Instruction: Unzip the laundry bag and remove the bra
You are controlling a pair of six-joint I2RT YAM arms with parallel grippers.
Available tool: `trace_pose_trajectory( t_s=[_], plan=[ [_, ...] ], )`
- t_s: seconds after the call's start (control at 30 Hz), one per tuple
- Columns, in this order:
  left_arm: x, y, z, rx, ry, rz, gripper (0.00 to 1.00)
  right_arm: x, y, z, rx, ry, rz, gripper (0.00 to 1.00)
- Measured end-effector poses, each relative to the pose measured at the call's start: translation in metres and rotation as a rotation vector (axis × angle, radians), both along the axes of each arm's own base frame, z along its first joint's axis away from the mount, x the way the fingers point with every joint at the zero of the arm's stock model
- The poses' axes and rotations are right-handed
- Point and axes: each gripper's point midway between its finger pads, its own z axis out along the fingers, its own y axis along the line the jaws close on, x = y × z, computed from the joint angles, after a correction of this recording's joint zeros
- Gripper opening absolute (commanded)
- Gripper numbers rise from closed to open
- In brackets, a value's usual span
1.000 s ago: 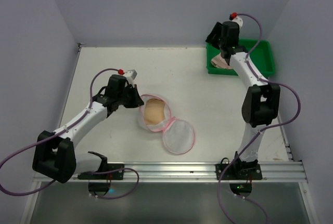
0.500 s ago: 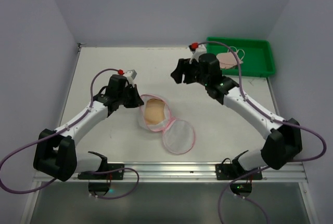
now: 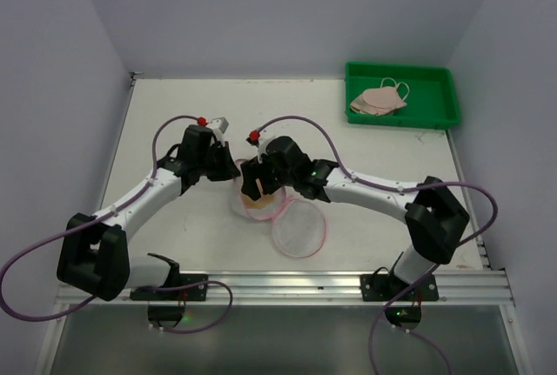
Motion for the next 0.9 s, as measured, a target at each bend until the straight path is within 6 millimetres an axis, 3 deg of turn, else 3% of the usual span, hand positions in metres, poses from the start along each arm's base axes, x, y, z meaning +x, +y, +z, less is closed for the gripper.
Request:
trace_pose_trajectory(
  t_s=[0.1, 0.2, 0.4, 0.57, 0.63, 0.77, 0.87, 0.9],
  plan=[
    [0.000, 0.002, 0.002, 0.005, -0.006, 0.007, 0.00, 0.009, -0.005, -0.038, -0.092, 0.026, -0.045, 0.81],
    [0.000, 0.002, 0.005, 0.004, -0.018, 0.010, 0.00, 0.016, -0.012, -0.062, -0.161, 0.029, -0.092, 0.86],
    [-0.001, 0.004, 0.006, 0.006, -0.024, 0.013, 0.00, 0.021, -0.015, -0.085, -0.220, 0.034, -0.102, 0.94],
    [-0.005, 0.005, 0.000, 0.012, -0.010, 0.014, 0.00, 0.021, -0.007, -0.101, -0.259, 0.064, -0.063, 0.88],
    [-0.005, 0.006, 0.000, 0.013, -0.009, 0.015, 0.00, 0.020, -0.004, -0.106, -0.267, 0.077, -0.045, 0.81],
    [-0.005, 0.006, 0.000, 0.014, -0.010, 0.016, 0.00, 0.018, -0.004, -0.109, -0.276, 0.085, -0.030, 0.26],
    [-0.004, 0.006, 0.000, 0.016, -0.010, 0.018, 0.00, 0.017, -0.005, -0.107, -0.271, 0.080, -0.027, 0.10],
    [-0.004, 0.007, -0.001, 0.018, -0.011, 0.020, 0.00, 0.015, -0.006, -0.105, -0.267, 0.080, -0.022, 0.00]
  ],
)
